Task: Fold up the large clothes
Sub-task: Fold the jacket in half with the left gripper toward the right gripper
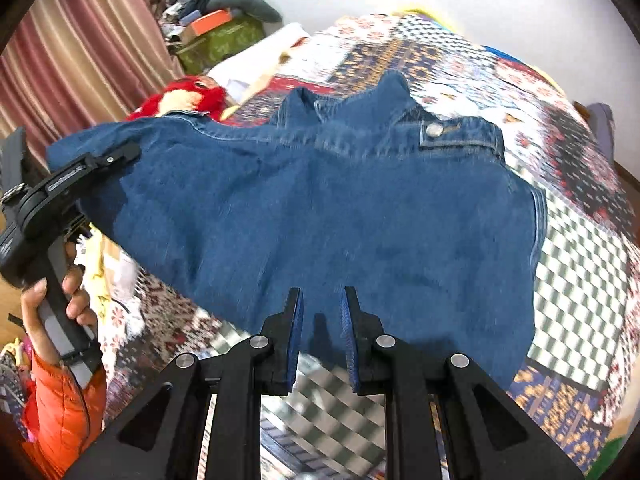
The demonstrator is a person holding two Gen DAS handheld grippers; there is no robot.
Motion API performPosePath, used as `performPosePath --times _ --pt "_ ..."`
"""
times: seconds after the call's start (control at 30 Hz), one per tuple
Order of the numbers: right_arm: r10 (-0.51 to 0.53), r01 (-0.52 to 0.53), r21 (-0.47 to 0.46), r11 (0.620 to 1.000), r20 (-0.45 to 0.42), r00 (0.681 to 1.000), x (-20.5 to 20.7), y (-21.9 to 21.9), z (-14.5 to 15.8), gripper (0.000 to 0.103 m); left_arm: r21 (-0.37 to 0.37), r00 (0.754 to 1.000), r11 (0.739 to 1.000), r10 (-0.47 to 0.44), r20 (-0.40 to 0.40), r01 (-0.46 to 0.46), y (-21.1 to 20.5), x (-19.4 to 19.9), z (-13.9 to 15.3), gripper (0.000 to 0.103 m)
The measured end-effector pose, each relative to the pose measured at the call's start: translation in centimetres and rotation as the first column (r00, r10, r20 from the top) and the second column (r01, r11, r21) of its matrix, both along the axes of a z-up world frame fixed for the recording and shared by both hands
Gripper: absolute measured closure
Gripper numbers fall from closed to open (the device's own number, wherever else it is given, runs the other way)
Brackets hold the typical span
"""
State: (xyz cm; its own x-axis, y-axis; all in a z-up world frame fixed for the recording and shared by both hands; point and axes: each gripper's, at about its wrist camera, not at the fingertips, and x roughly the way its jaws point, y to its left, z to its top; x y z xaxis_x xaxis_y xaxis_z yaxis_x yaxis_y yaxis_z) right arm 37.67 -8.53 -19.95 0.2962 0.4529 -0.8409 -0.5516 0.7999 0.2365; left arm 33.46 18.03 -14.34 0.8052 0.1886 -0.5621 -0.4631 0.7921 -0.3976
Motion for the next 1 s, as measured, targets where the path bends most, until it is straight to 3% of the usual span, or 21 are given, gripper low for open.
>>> performPosePath --times 0.13,0.33,0.43,0.57,0.73,0.8,0.9,1.0 --pt "0.055 -0.054 0.032 0.998 -0.031 0.998 0.9 3.8 -0.9 0.089 0.087 1.000 0.996 0.004 -0.004 -0.004 0.1 -0.6 0.1 0.075" --pt "0.123 -0.123 0.011 0.992 -0.149 0.981 2.2 9.1 -5.7 0.089 0.232 0.998 0.971 -0.057 -0.027 0.062 -2.9 0.2 0.2 0.075" --pt "0.116 -0.118 -0.004 0.993 -0.175 0.978 2.8 9.8 -7.9 0.089 0.287 0.994 0.951 -0.101 -0.047 0.111 -5.1 1.7 0.0 0.075" --pt "0.141 -0.139 0.025 0.990 -0.186 0.972 3.2 9.4 -8.3 0.089 0.322 0.986 0.932 -0.158 -0.045 0.164 -7.4 3.2 0.4 0.075" --pt "0.141 -0.118 0.096 0.988 -0.288 0.947 3.8 6.2 -7.0 0.089 0.355 0.969 0.903 -0.242 -0.042 0.241 -10.6 4.7 2.0 0.075" --pt "0.112 -0.082 0.121 0.989 -0.260 0.959 3.8 3.7 -5.5 0.089 0.368 0.960 0.889 -0.276 -0.041 0.272 -12.2 5.4 2.5 0.076" --pt "0.034 -0.021 0.079 0.997 -0.163 0.986 3.3 -1.1 -3.2 0.089 0.393 0.942 0.862 -0.333 -0.041 0.321 -14.5 5.2 2.9 0.076" --pt "-0.070 0.076 0.051 0.996 -0.116 0.991 2.8 -6.5 -1.9 0.089 0.427 0.916 0.819 -0.396 -0.063 0.384 -17.9 5.6 2.9 0.076"
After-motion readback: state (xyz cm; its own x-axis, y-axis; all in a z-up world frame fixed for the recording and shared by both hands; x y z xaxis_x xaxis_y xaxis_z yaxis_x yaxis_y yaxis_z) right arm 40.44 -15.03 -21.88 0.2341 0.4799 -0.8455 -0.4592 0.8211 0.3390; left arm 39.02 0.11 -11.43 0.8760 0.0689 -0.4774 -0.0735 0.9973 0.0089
